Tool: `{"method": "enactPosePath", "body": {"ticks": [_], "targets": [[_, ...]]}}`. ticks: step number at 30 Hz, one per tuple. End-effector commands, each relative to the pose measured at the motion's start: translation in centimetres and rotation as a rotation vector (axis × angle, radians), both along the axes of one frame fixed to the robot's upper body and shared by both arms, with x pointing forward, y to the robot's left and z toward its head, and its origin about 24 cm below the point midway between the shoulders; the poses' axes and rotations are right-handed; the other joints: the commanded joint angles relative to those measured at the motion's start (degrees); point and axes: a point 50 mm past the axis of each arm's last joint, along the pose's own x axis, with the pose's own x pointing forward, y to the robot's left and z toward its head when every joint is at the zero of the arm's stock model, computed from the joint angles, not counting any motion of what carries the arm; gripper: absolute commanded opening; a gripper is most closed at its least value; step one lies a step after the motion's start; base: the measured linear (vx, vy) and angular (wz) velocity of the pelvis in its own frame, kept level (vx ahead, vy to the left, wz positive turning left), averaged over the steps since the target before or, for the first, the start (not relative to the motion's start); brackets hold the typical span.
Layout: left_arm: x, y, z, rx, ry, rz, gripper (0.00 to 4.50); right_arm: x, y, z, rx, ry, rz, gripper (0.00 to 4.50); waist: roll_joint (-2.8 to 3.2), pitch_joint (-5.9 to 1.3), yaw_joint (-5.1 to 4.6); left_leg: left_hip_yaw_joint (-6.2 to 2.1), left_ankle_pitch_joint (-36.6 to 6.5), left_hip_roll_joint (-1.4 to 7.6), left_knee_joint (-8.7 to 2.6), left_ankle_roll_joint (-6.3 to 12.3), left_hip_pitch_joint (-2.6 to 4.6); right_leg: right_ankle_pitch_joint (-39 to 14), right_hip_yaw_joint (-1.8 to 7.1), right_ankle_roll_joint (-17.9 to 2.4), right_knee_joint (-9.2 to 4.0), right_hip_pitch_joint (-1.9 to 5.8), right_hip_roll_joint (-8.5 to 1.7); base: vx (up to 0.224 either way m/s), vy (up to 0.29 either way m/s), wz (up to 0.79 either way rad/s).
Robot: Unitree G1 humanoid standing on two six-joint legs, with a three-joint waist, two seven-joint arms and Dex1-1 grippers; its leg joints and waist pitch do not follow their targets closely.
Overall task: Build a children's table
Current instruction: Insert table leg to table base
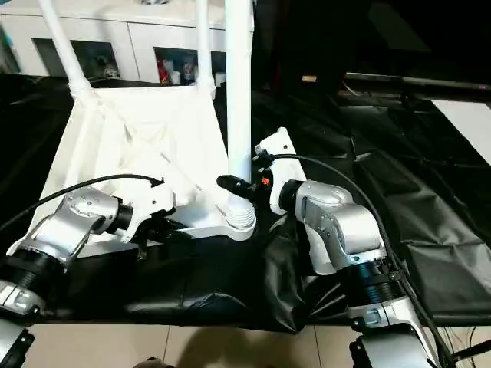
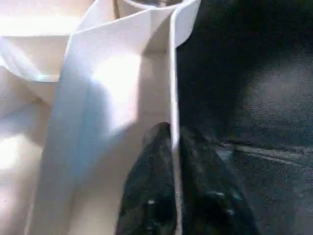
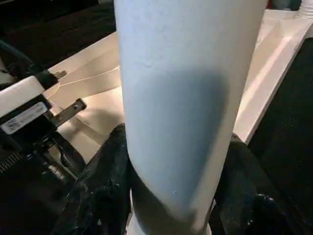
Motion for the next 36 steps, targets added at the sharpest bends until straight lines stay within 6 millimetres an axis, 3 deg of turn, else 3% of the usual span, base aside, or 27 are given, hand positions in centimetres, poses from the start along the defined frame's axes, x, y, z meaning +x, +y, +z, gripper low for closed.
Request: {"method": "enactPosePath", "body": {"ticks": [1, 10, 17, 25, 31, 36], "targets": [[0.2, 0.1, -0.1, -0.002, 0.003, 0.016, 0.17, 0.2, -0.4, 0.6, 0.005, -0.029, -0.011, 1.84, 0.97, -4.07, 0.07, -0.80, -13.47, 2.34, -4.24, -2.09, 0.83, -11.97, 2.75, -11.41, -4.68, 2.84, -4.67, 0.000, 0.000, 0.00], [0.1, 0.1, 0.0, -0.037, 0.003, 0.005, 0.00, 0.2, -0.8, 0.3, -0.013, -0.010, -0.010, 1.84, 0.88, -4.07, -0.01, -0.73, -13.11, 2.35, -4.22, -1.84, 0.78, -11.06, 2.75, -11.69, -4.60, 2.84, -4.65, 0.000, 0.000, 0.00], [0.1, 0.3, 0.0, -0.106, -0.027, 0.068, 0.00, 0.2, -0.9, -0.2, 0.012, 0.020, -0.031, 1.84, 0.56, -3.97, -0.04, -0.71, -13.47, 2.39, -4.26, -1.62, 0.77, -13.47, 2.78, -11.14, -4.87, 2.73, -4.75, 0.000, 0.000, 0.00], [-0.2, 0.6, -0.2, -0.119, -0.032, 0.088, 0.00, 0.4, -0.7, -0.6, 0.054, 0.033, -0.037, 1.84, 0.57, -3.88, -0.10, -0.74, -13.20, 2.32, -4.31, -1.02, 0.56, -17.33, 2.77, -9.76, -5.17, 2.60, -4.90, 0.000, 0.000, 0.00], [-0.3, 0.7, 0.0, -0.134, -0.045, 0.093, 0.00, 0.4, -0.8, -2.4, 0.101, 0.077, -0.061, 1.84, 0.77, -4.03, -0.11, -0.65, -12.42, 2.33, -4.25, -0.72, 0.50, -14.78, 2.78, -10.50, -4.94, 2.59, -4.89, 0.000, 0.000, 0.00], [-0.2, 0.8, 0.1, -0.150, -0.052, 0.110, 0.00, -0.2, -1.0, -4.0, 0.139, 0.109, -0.063, 1.84, 0.79, -3.93, -0.14, -0.65, -13.43, 2.33, -4.32, -0.54, 0.55, -16.54, 2.77, -10.22, -5.21, 2.48, -4.90, 0.000, 0.000, 0.00]]}}
